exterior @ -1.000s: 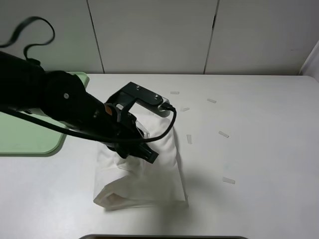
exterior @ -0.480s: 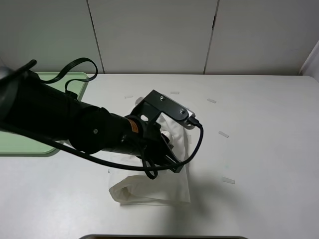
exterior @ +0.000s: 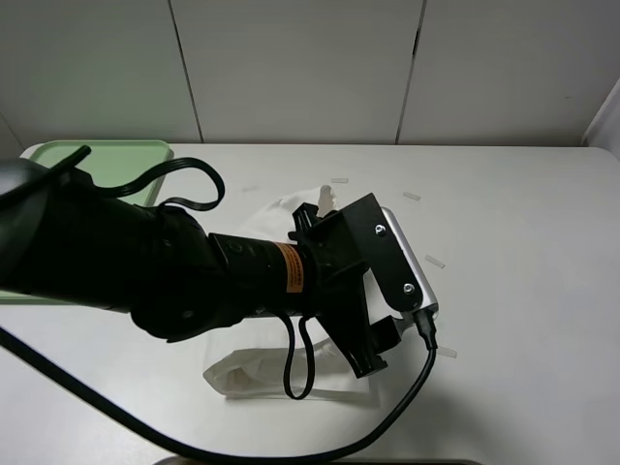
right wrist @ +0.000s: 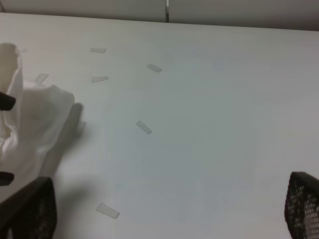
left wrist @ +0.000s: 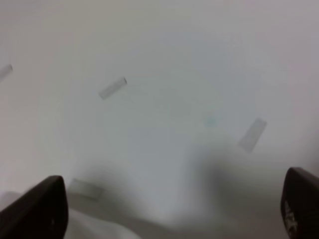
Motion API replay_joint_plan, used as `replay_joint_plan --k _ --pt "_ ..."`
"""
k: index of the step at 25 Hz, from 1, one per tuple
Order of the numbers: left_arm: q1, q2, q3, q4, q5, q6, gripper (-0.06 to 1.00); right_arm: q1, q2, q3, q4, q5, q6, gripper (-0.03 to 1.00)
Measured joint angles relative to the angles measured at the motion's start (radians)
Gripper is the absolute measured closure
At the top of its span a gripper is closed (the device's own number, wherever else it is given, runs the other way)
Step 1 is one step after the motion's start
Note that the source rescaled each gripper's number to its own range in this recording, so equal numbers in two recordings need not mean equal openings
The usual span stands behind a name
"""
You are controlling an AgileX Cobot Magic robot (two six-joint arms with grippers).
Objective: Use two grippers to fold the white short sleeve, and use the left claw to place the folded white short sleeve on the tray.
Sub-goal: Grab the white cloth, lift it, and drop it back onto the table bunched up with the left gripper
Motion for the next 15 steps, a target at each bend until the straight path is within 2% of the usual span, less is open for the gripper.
replay_joint_plan --k 3,5,7,8,11,15 --pt "0.003 0.000 0.000 0.017 -0.025 0.000 0.09 0.000 0.000 0.000 0.000 0.000 0.000 -0.03" --pt "0.006 -0.003 0.000 -0.010 -0.036 0.000 0.08 0.000 0.000 0.000 0.000 0.000 0.000 -0.03" --pt "0.012 -0.020 0.000 -0.089 -0.038 0.000 0.08 0.000 0.000 0.000 0.000 0.000 0.000 -0.03" --pt "0.030 -0.054 0.000 -0.181 -0.026 0.002 0.08 0.000 0.000 0.000 0.000 0.000 0.000 -0.03" --pt "0.081 -0.126 0.000 -0.318 0.052 0.034 0.08 0.000 0.000 0.000 0.000 0.000 0.000 -0.03" --pt "0.201 -0.167 0.000 -0.413 0.204 0.149 0.08 0.000 0.000 0.000 0.000 0.000 0.001 -0.03"
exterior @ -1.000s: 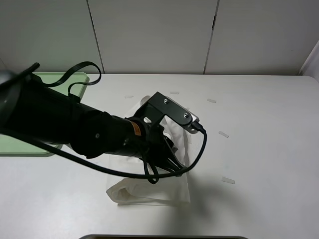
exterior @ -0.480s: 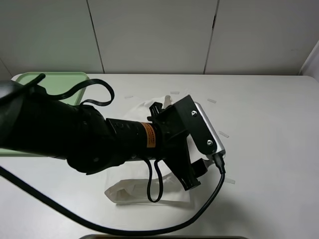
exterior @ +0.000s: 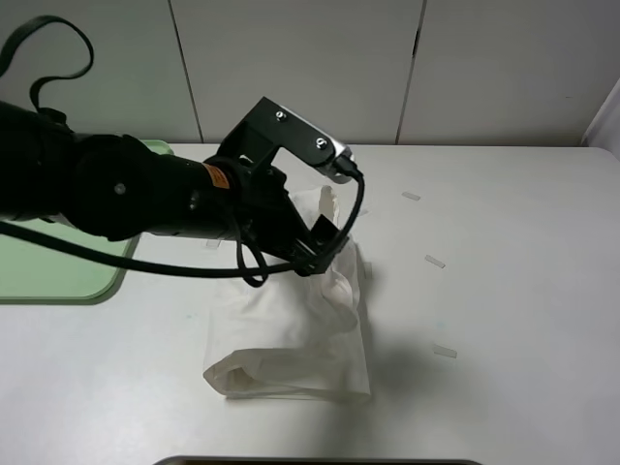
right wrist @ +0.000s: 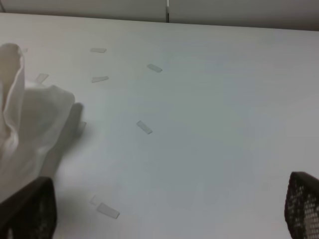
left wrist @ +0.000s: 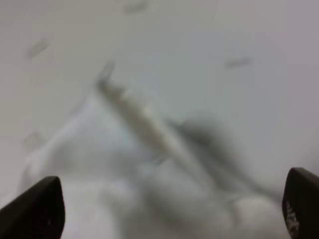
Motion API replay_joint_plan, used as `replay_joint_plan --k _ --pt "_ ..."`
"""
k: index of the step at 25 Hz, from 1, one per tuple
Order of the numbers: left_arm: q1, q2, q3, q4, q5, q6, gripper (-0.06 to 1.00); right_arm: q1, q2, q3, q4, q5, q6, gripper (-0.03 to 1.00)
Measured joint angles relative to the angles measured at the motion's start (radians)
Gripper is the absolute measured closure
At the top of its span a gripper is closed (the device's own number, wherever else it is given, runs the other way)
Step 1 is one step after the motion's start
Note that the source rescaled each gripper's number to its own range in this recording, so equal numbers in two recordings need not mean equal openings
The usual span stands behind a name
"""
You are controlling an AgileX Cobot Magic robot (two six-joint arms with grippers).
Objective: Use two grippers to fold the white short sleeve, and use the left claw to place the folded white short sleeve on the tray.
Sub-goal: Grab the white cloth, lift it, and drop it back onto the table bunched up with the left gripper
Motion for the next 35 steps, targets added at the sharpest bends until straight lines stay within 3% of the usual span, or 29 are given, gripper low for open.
replay_joint_plan --k 6,10,19,26,31,35 --pt "0.135 0.015 0.004 -0.013 0.073 0.074 0.08 0.000 0.000 0.000 0.000 0.000 0.000 -0.03" --pt "0.155 0.056 0.004 -0.013 0.072 0.079 0.08 0.000 0.000 0.000 0.000 0.000 0.000 -0.03" --pt "0.058 0.251 -0.047 -0.013 -0.083 0.080 0.08 0.000 0.000 0.000 0.000 0.000 0.000 -0.03" --pt "0.004 0.334 -0.099 -0.018 -0.140 0.072 0.08 0.000 0.000 0.000 0.000 0.000 0.000 -0.03" --pt "-0.003 0.404 -0.105 -0.020 -0.238 -0.051 0.08 0.000 0.000 0.000 0.000 0.000 0.000 -0.03" --pt "-0.003 0.393 -0.105 -0.020 -0.248 -0.094 0.08 0.000 0.000 0.000 0.000 0.000 0.000 -0.03"
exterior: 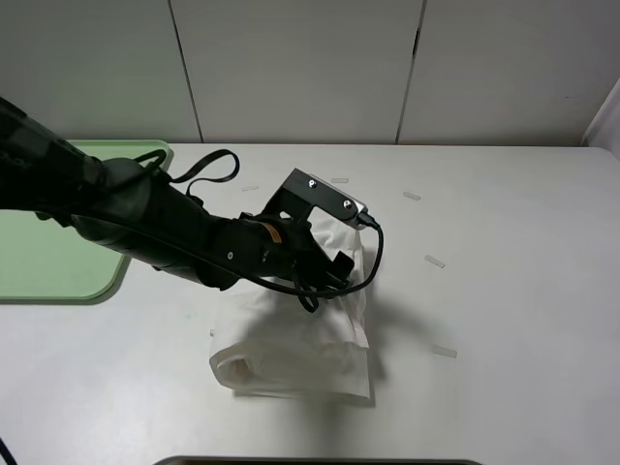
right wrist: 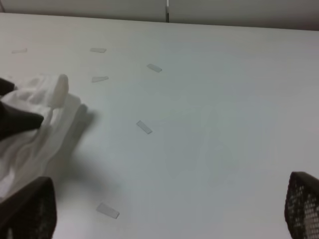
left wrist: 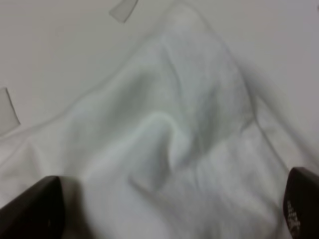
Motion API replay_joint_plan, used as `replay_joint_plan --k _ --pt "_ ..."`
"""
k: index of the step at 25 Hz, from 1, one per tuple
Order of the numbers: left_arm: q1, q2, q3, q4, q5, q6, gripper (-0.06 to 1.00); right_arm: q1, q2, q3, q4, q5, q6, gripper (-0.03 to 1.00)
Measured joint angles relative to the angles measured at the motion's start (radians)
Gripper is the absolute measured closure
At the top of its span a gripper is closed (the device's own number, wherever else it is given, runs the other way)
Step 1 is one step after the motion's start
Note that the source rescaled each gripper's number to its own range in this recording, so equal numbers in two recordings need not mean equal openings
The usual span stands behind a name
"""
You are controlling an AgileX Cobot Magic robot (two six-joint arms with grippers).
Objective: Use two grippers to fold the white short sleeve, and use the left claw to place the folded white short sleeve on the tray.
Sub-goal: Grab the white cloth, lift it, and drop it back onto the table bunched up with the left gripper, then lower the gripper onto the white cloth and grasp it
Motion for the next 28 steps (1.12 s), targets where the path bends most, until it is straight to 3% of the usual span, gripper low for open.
replay_joint_plan --k 5,11,12,13,16,17,20,24,28 --pt "0.007 -0.152 -0.001 0.000 0.066 -0.001 0.08 0.000 0.000 0.000 0.000 0.000 0.000 -0.03" --pt "0.084 -0.350 -0.002 -0.066 0.398 -0.002 0.08 0.000 0.000 0.000 0.000 0.000 0.000 -0.03" --pt "0.084 -0.350 -0.002 -0.066 0.398 -0.002 0.08 0.000 0.000 0.000 0.000 0.000 0.000 -0.03" --pt "0.150 -0.400 -0.002 -0.103 0.598 -0.003 0.08 0.000 0.000 0.000 0.000 0.000 0.000 -0.03" --pt "0.258 -0.440 -0.002 -0.125 0.844 -0.005 0.08 0.000 0.000 0.000 0.000 0.000 0.000 -0.03" --pt "0.258 -0.440 -0.002 -0.125 0.844 -0.005 0.08 0.000 0.000 0.000 0.000 0.000 0.000 -0.03" --pt "0.389 -0.445 0.023 -0.165 1.024 -0.005 0.08 0.000 0.000 0.000 0.000 0.000 0.000 -0.03" --pt "0.474 -0.445 0.104 -0.253 1.027 0.046 0.08 0.000 0.000 0.000 0.000 0.000 0.000 -0.03" --pt "0.534 -0.445 0.191 -0.454 0.996 0.241 0.08 0.000 0.000 0.000 0.000 0.000 0.000 -0.03"
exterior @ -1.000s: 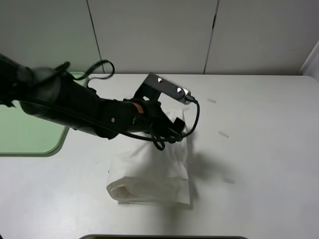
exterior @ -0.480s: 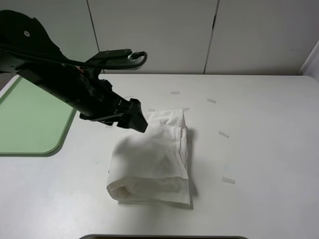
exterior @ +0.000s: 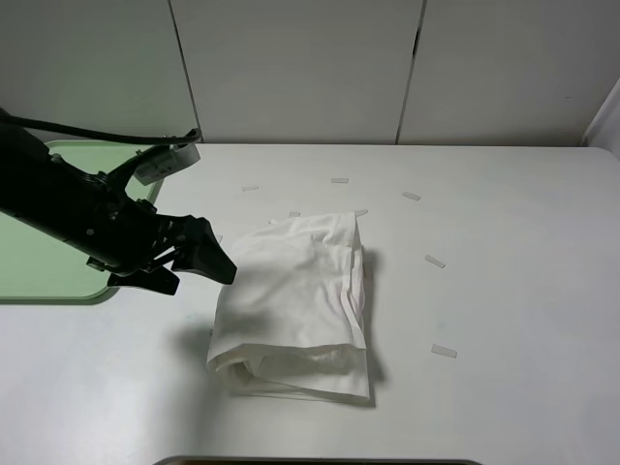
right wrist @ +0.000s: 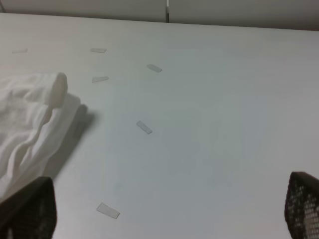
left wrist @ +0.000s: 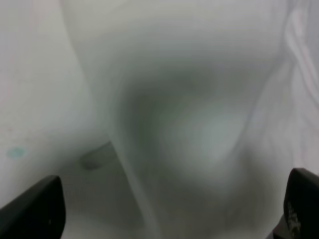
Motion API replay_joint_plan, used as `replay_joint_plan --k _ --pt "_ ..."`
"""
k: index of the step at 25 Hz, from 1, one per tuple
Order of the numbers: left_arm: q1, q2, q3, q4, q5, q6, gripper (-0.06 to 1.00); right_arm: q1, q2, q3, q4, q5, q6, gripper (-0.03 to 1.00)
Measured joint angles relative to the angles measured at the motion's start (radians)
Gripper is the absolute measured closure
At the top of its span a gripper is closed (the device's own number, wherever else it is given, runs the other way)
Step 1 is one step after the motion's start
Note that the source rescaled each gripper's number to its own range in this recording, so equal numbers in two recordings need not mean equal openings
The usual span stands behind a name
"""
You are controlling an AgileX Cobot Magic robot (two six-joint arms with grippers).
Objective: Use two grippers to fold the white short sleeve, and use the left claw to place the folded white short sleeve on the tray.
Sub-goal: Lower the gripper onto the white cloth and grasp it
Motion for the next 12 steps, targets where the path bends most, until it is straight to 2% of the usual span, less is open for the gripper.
replay_joint_plan --k 5,7,12 --pt "0.018 -0.001 0.090 -0.210 -0.065 0.239 0.08 0.000 0.000 0.000 0.000 0.000 0.000 -0.03" --pt "0.018 -0.001 0.128 -0.234 -0.126 0.285 0.06 0.000 0.000 0.000 0.000 0.000 0.000 -0.03" --pt "0.018 -0.001 0.174 -0.242 -0.215 0.325 0.01 0.000 0.000 0.000 0.000 0.000 0.000 -0.03"
